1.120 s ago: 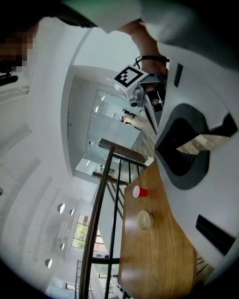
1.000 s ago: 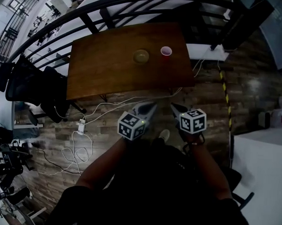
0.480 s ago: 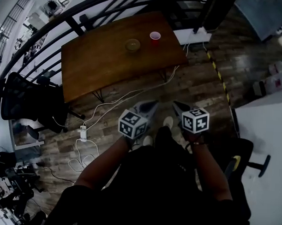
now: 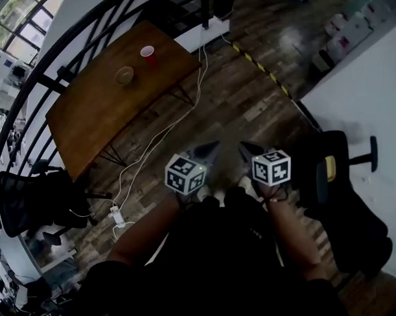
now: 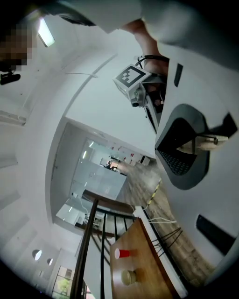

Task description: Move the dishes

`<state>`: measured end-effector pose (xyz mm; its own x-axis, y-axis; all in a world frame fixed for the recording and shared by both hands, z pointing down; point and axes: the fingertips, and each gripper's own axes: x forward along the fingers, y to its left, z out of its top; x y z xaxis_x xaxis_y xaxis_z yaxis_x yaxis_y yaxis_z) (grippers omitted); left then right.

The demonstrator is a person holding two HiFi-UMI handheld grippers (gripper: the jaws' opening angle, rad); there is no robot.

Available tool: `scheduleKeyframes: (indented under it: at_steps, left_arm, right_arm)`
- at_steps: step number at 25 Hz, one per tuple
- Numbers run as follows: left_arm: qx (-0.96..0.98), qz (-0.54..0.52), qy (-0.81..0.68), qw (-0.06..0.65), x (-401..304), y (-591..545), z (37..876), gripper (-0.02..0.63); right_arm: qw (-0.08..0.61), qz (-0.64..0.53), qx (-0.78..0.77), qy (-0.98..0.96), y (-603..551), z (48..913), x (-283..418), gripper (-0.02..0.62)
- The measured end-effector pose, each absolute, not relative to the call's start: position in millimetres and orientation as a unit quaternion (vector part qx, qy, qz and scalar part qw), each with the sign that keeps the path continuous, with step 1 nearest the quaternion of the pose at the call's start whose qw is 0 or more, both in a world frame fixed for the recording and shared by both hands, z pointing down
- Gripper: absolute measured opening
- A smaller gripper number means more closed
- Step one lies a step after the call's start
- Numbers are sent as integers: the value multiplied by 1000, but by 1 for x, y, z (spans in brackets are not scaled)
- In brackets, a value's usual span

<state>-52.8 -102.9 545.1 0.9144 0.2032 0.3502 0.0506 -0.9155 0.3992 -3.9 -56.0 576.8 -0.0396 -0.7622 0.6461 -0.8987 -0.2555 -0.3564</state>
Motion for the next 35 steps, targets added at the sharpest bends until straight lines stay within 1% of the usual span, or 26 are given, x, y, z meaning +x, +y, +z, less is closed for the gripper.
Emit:
scheduleKeyframes:
  at_steps: [4,13,19,25,29,35]
  left_arm:
    - [952,207,120,189,-17,-49,545,-5]
    - [943,222,200,147,79,97,519,-5]
    - [937,223,239,127,145,206,506,-5]
    - [924,226,290,104,197,303,492,-5]
    - [910,232,334,79,231,367,487,-5]
    - [890,250,374,80,303,419,469,-5]
  right_arm:
    - [70,394,721,-565,1,574,26,11]
    - [21,385,762,-521,137,552,109,11]
    - [8,379,786,-489,252,545,173,11]
    - [-5,370,814,-448,353,531,214,11]
    - [-38,371,834,-406,425,533,242,11]
    - [-78,391,854,-334,499,524,302,11]
